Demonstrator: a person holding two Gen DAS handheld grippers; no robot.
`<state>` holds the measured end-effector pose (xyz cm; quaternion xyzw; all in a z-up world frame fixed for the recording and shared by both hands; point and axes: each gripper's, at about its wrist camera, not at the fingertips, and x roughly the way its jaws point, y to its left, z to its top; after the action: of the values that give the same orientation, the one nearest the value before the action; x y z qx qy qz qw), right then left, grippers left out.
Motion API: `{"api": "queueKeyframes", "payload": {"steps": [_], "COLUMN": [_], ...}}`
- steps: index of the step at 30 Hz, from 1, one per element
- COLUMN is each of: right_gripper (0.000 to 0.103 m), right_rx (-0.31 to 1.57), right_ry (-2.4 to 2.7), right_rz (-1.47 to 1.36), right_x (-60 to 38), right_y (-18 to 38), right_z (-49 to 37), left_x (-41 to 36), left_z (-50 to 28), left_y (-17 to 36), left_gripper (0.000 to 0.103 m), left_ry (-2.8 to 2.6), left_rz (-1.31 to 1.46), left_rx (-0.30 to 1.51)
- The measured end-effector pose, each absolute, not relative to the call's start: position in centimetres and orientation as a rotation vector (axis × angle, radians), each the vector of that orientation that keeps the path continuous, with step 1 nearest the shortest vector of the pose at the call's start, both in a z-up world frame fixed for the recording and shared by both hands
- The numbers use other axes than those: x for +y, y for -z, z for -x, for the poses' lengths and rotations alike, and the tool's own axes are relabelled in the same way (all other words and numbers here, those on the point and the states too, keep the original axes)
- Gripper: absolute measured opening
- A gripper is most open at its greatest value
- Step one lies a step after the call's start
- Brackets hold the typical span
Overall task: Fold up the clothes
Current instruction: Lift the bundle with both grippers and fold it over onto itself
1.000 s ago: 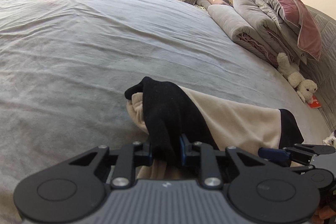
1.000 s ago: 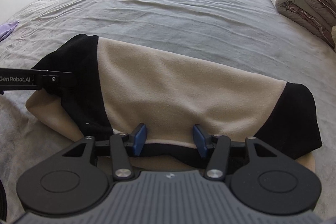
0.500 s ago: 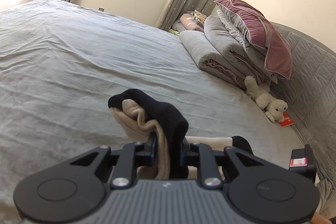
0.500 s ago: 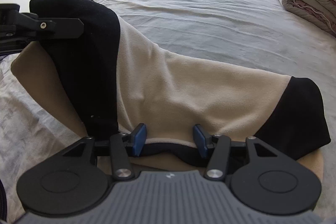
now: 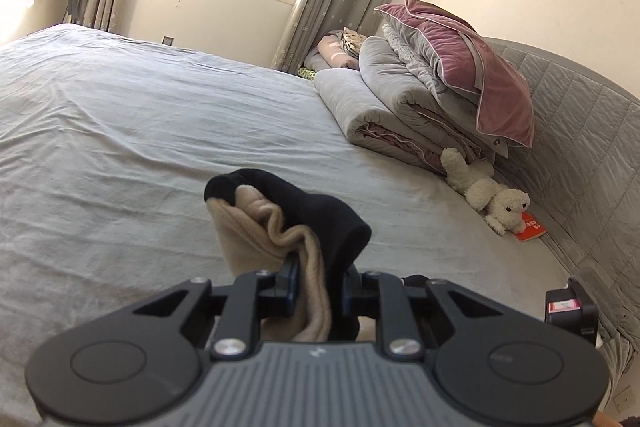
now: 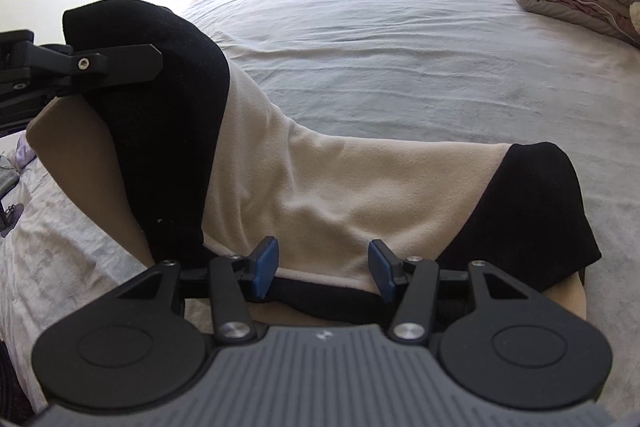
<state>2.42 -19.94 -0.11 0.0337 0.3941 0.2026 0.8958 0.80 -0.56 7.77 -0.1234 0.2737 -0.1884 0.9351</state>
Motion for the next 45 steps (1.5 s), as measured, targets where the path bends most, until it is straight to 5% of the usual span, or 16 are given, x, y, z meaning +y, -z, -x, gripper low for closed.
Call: {"api": "queueKeyframes", "payload": {"steps": [14,32,35,40,45], "right_gripper": [0.054,0.055,0.055,0.056,0.060], "right_rx": [0.680,0.710,0.711,0.685,0.675], "right_ry": [-0.265,-0.080,-0.073,-0.109,-0.162], "right_rz": [-0.364,-0.457,-0.455,-0.493,-0.558], "right_x": [-29.0,-34.7,-35.1,-35.7,-36.4], "right_y": [-2.9,-2.0,-1.9,-2.0,-2.2], "right_z": [-2.4,-2.3,-2.1,-1.9,-2.0], "left_x": [-8.5,-16.9,-17.1,-16.6,-13.9], "left_z": [-1.9,-4.5,-4.9,-5.2,-4.3], "left_y": [-8.3,-1.7,-0.9,-0.7,-2.1], "left_gripper": [0.019,0.020,0.024,0.048,0.055], "left_ry": [0.473,0.514,0.548,0.670,0.753], "left_rz": [0.127,0.002,0.022,0.113,0.199], "left_rx": [0.586,0.722,0.727,0.721,0.688]}}
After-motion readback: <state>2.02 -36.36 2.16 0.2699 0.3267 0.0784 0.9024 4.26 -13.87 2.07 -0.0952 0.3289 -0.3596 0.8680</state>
